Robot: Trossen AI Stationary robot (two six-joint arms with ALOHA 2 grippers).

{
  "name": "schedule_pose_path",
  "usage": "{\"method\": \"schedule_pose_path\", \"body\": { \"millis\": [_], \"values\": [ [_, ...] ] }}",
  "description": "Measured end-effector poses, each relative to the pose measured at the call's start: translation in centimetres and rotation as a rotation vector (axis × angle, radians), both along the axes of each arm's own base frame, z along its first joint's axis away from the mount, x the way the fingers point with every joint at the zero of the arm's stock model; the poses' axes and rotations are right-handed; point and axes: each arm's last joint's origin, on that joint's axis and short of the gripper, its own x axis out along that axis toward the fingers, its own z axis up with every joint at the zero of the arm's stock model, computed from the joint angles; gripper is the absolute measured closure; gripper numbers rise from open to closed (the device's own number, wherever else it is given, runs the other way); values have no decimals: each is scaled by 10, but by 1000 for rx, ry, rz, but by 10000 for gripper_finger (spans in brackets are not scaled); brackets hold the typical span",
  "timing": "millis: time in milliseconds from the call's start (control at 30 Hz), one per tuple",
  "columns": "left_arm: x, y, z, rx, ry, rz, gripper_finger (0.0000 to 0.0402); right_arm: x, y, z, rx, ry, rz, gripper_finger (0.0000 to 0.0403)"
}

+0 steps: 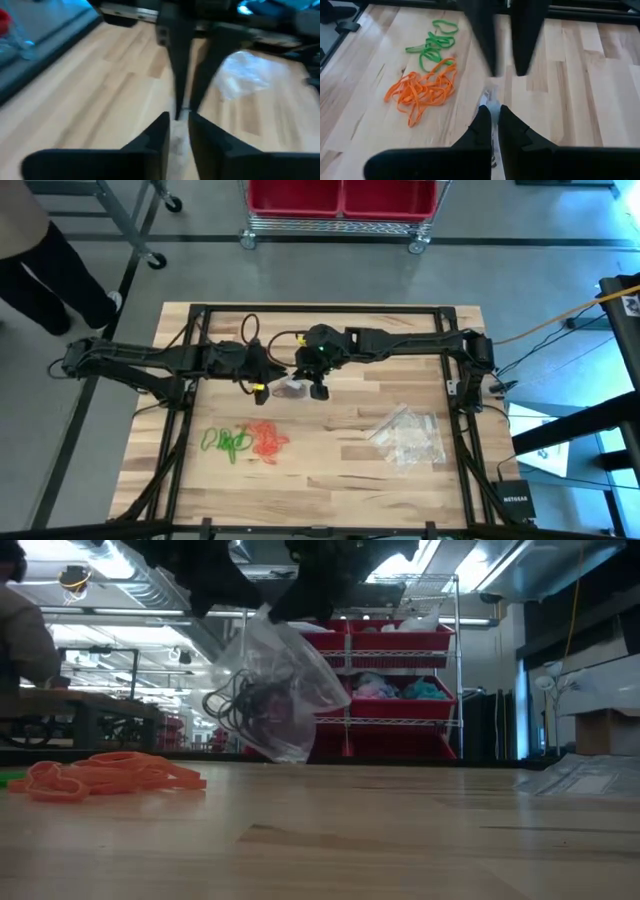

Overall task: Sort rubber bands
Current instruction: Close the transparent zip bag

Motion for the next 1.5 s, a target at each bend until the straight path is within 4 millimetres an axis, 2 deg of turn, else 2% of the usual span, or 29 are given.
{"method": "schedule_pose_path", "body": {
  "millis": [233,500,800,1033,1500],
  "values": [
    [1,-3,-2,-68,0,-79,259,0,0,0,0,-1,0,396],
    [10,0,-9,28,18,-23,240,0,0,1,0,-4,0,395],
    [13,3,-12,40,25,-18,290,0,0,1,-8,-5,6,395],
    [13,4,-12,65,31,-26,390,0,0,1,-12,-7,3,395],
    [13,0,-12,174,55,85,401,2,-2,-3,7,20,-69,395]
  ]
}}
